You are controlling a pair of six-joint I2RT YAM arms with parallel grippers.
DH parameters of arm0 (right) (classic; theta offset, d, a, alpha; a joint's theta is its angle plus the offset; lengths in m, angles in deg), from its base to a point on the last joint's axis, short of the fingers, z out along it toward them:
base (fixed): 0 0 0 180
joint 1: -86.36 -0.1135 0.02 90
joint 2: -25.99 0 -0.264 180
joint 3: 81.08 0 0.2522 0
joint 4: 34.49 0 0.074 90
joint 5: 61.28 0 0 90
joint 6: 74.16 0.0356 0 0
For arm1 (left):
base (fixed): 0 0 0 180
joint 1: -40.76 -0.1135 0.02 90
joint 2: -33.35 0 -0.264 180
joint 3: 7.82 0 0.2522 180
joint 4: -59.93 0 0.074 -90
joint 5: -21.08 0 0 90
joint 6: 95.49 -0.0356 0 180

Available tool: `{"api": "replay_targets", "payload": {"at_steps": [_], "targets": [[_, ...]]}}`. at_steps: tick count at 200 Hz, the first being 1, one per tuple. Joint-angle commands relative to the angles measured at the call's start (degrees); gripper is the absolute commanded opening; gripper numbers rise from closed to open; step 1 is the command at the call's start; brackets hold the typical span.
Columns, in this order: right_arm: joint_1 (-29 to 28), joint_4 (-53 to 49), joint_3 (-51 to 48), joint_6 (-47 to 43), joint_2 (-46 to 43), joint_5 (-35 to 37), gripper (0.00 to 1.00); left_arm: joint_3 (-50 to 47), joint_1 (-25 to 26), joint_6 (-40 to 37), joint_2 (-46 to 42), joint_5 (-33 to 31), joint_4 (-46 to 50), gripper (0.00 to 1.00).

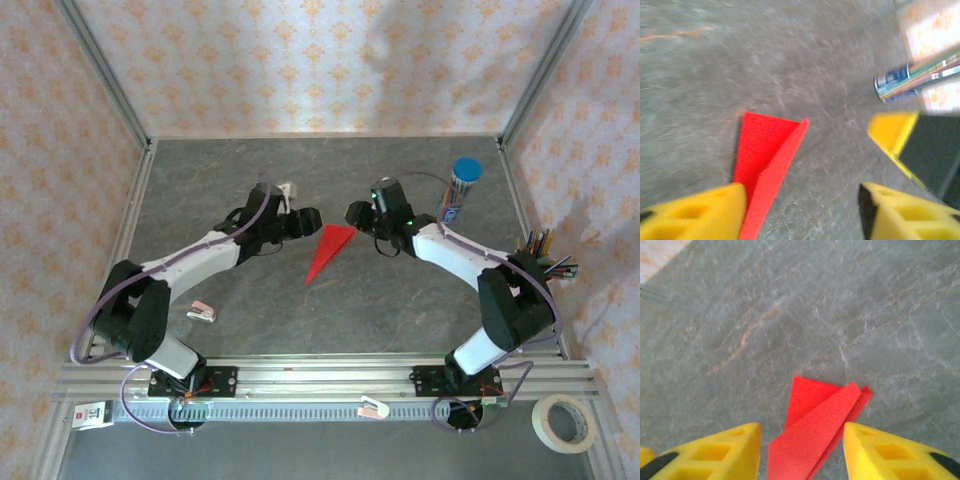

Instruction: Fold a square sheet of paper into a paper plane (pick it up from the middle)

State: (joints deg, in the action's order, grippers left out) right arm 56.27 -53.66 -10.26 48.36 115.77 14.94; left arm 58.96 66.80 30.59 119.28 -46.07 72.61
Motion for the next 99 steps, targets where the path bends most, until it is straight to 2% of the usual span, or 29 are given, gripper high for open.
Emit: {"api": "replay_targets", "payload": {"at_steps": [1,37,66,99], "targets": [[-4.2,-6.8,1.2,2.2,0.1,7.7,0.55,-4.7,-2.0,-1.8,-2.9,-7.5,1.4,0.74],[-11.3,-10.3,5.1,5.6,5.3,17.5,0.82,-10.5,-4.8,-4.3,-6.5,-12.1,0.0,0.9],[-14.9,-13.4,9.6,7.5,11.0,23.4,0.88,-14.9,-5.7,-3.0,-7.9,-12.0,-3.7,0.99],[-15.7,-17.3,14.6,7.8,16.7,25.2,0.93,-17.6,-6.0,-2.8,-7.6,-12.2,-5.7,0.99]]}}
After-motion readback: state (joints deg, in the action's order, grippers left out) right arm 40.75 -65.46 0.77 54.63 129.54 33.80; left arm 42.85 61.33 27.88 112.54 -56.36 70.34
